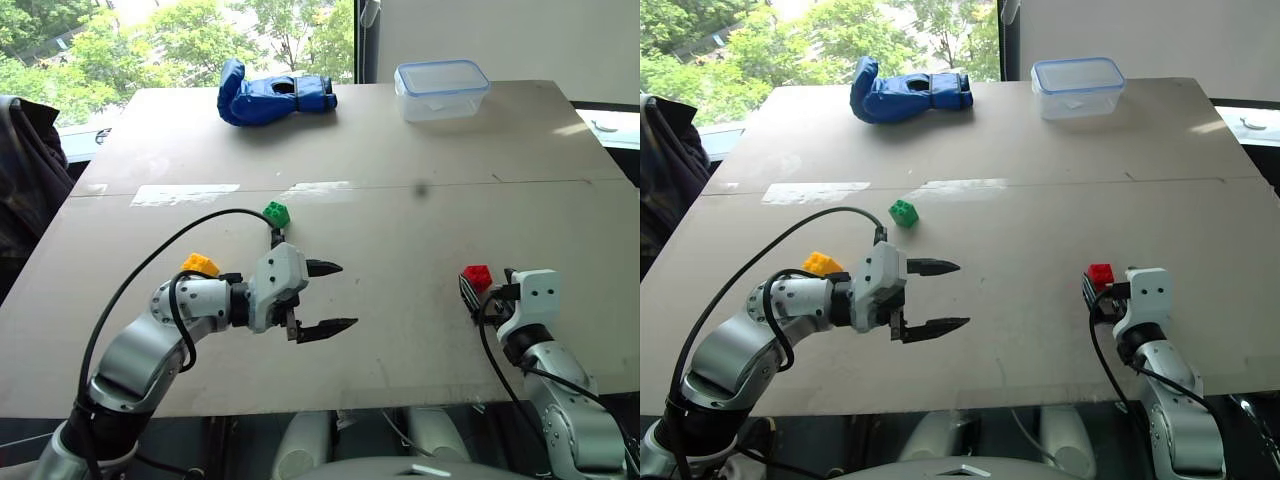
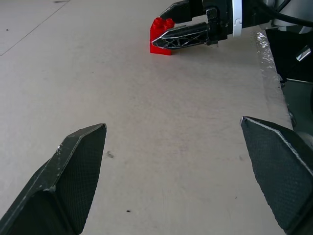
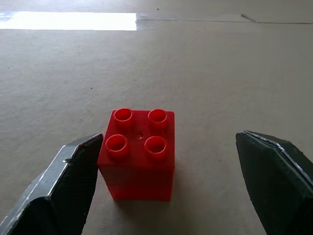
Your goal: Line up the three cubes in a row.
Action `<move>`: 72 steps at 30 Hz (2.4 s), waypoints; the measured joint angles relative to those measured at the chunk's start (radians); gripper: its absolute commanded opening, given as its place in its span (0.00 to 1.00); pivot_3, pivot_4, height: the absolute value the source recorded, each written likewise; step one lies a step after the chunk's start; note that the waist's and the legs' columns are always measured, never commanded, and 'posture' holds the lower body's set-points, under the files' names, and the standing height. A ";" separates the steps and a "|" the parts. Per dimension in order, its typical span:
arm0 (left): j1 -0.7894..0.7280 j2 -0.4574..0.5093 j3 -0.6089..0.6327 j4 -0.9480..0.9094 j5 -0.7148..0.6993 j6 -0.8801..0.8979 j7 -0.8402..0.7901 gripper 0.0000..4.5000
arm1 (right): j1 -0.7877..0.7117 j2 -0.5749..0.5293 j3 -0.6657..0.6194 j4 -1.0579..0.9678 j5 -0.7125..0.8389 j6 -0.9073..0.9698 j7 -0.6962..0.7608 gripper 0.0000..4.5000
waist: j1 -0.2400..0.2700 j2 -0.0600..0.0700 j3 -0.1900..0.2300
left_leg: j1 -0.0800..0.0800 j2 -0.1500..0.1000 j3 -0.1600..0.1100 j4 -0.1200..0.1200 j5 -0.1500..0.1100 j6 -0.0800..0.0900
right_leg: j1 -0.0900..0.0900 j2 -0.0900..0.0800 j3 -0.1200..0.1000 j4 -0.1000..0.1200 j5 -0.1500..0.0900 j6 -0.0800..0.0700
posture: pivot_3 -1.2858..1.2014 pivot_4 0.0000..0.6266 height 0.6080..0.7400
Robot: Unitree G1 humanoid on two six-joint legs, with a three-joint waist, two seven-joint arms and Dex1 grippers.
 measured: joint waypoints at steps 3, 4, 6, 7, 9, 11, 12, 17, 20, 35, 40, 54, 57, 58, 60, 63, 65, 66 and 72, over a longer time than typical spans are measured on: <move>0.016 -0.008 0.015 -0.002 -0.017 0.009 0.015 1.00 | -0.005 -0.026 0.001 0.003 0.009 -0.045 0.045 0.99 | 0.000 0.000 0.000 | 0.000 0.000 0.000 0.000 0.000 0.000 | 0.000 0.000 0.000 0.000 0.000 0.000 | 0.52 0.24 1.00; 0.031 -0.026 0.037 -0.004 -0.034 0.020 0.031 1.00 | -0.013 -0.038 0.001 0.004 0.009 -0.065 0.060 0.99 | -0.002 0.000 0.000 | 0.000 0.000 0.000 0.000 0.000 0.000 | 0.000 0.000 0.000 0.000 0.000 0.000 | 0.52 0.24 1.00; 0.053 -0.085 0.092 -0.004 -0.082 0.043 0.090 1.00 | -0.048 -0.071 -0.002 0.007 0.013 -0.103 0.092 0.99 | -0.002 0.000 0.000 | 0.000 0.000 0.000 0.001 0.000 0.000 | 0.000 0.000 0.000 0.000 0.000 0.000 | 0.52 0.24 1.00; 0.063 -0.124 0.126 -0.001 -0.088 0.045 0.146 1.00 | -0.089 -0.089 -0.014 0.012 0.035 -0.119 0.120 0.99 | -0.002 0.000 0.000 | 0.000 0.000 0.000 0.001 0.000 0.000 | 0.000 0.000 0.000 0.000 0.000 0.000 | 0.52 0.24 1.00; 0.069 -0.162 0.163 0.015 -0.063 0.040 0.226 1.00 | -0.145 -0.110 -0.048 0.012 0.100 -0.118 0.159 0.99 | 0.001 0.000 0.000 | 0.001 0.000 -0.001 0.001 0.000 0.000 | 0.001 0.000 0.000 0.001 0.000 0.000 | 0.52 0.24 1.00; 0.061 -0.234 0.184 0.059 0.023 0.023 0.370 1.00 | -0.195 -0.150 -0.069 -0.001 0.232 -0.048 0.228 0.99 | 0.003 0.000 0.000 | 0.001 0.000 -0.001 0.001 0.000 0.000 | 0.002 0.000 -0.001 0.001 0.000 0.000 | 0.52 0.24 1.00; 0.056 -0.266 0.184 0.081 0.067 0.020 0.439 1.00 | -0.202 -0.168 -0.064 -0.016 0.287 -0.016 0.266 0.99 | 0.004 -0.001 0.000 | 0.001 0.000 -0.002 0.001 0.000 0.000 | 0.002 0.000 -0.002 0.000 0.000 0.000 | 0.52 0.24 1.00; 0.035 -0.339 0.147 0.148 0.220 0.016 0.618 1.00 | -0.199 -0.233 -0.003 -0.051 0.410 0.067 0.381 0.99 | 0.007 -0.002 0.000 | -0.001 -0.002 -0.004 0.001 0.000 0.000 | 0.002 -0.001 -0.003 -0.001 0.000 0.000 | 0.52 0.24 1.00; -0.020 -0.334 0.169 0.289 0.265 -0.020 0.649 1.00 | -0.190 -0.248 0.027 -0.055 0.401 0.066 0.400 0.99 | 0.007 -0.002 0.000 | 0.000 -0.002 -0.004 0.001 0.000 0.000 | 0.002 -0.001 -0.005 0.000 0.000 0.000 | 0.52 0.24 1.00; -0.356 -0.261 0.076 0.942 0.352 -0.327 0.303 1.00 | -0.174 -0.235 0.095 -0.069 0.363 0.052 0.395 0.99 | 0.006 -0.003 0.000 | -0.002 -0.005 -0.008 0.002 0.003 -0.004 | 0.002 -0.003 -0.009 -0.001 0.000 0.000 | 0.52 0.24 1.00; -0.479 -0.267 0.069 1.154 0.389 -0.427 0.267 1.00 | -0.180 -0.235 0.098 -0.067 0.358 0.038 0.395 0.99 | 0.004 -0.003 0.000 | -0.002 -0.006 -0.010 0.003 0.002 -0.004 | 0.003 -0.003 -0.011 0.001 0.000 0.000 | 0.52 0.24 1.00; -0.520 -0.286 0.076 1.280 0.401 -0.543 0.216 0.33 | -0.183 -0.221 0.118 -0.050 0.330 0.009 0.397 1.00 | 0.002 -0.003 0.000 | -0.002 -0.006 -0.011 0.004 0.002 -0.004 | 0.003 -0.002 -0.011 0.001 0.000 0.000 | 0.52 0.24 1.00; -0.518 -0.286 0.076 1.278 0.402 -0.543 0.217 0.30 | -0.183 -0.221 0.118 -0.049 0.329 0.006 0.398 1.00 | 0.002 -0.003 0.000 | -0.002 -0.005 -0.011 0.004 0.002 -0.004 | 0.003 -0.002 -0.011 0.001 0.000 0.000 | 0.52 0.24 1.00; -0.510 -0.285 0.077 1.267 0.402 -0.543 0.219 0.30 | -0.183 -0.221 0.118 -0.047 0.328 0.004 0.400 1.00 | 0.001 -0.003 -0.001 | -0.002 -0.005 -0.011 0.004 0.002 -0.004 | 0.003 -0.002 -0.011 0.001 0.000 0.000 | 0.52 0.24 1.00; -0.493 -0.285 0.083 1.242 0.398 -0.539 0.218 0.30 | -0.183 -0.221 0.118 -0.044 0.328 0.002 0.401 1.00 | -0.001 -0.003 0.000 | -0.002 -0.005 -0.011 0.004 0.002 -0.004 | 0.003 -0.002 -0.011 0.001 0.000 0.000 | 0.52 0.24 1.00; -0.425 -0.294 0.086 1.135 0.355 -0.502 0.152 0.30 | -0.181 -0.223 0.116 -0.042 0.329 -0.010 0.410 1.00 | 0.002 -0.003 0.000 | -0.003 -0.004 -0.012 0.004 0.002 -0.004 | 0.003 -0.003 -0.011 0.001 0.000 0.000 | 0.52 0.24 1.00; -0.385 -0.306 0.073 1.062 0.328 -0.478 0.091 0.30 | -0.177 -0.227 0.109 -0.041 0.331 -0.012 0.419 1.00 | 0.007 -0.003 0.000 | -0.004 -0.005 -0.012 0.004 0.003 -0.004 | 0.003 -0.003 -0.012 0.001 0.000 0.000 | 0.52 0.24 1.00; -0.358 -0.313 0.054 0.997 0.301 -0.454 0.040 0.30 | -0.170 -0.235 0.094 -0.032 0.337 -0.015 0.429 1.00 | 0.008 -0.003 0.000 | -0.005 -0.005 -0.013 0.006 0.003 -0.004 | 0.003 -0.003 -0.013 0.001 0.000 0.000 | 0.52 0.24 1.00; -0.342 -0.337 -0.056 0.818 0.234 -0.420 -0.173 0.30 | -0.139 -0.308 0.005 0.040 0.367 -0.033 0.510 1.00 | 0.007 -0.003 0.000 | -0.006 -0.005 -0.014 0.008 0.002 -0.003 | 0.003 -0.003 -0.013 0.002 0.000 0.000 | 0.52 0.24 1.00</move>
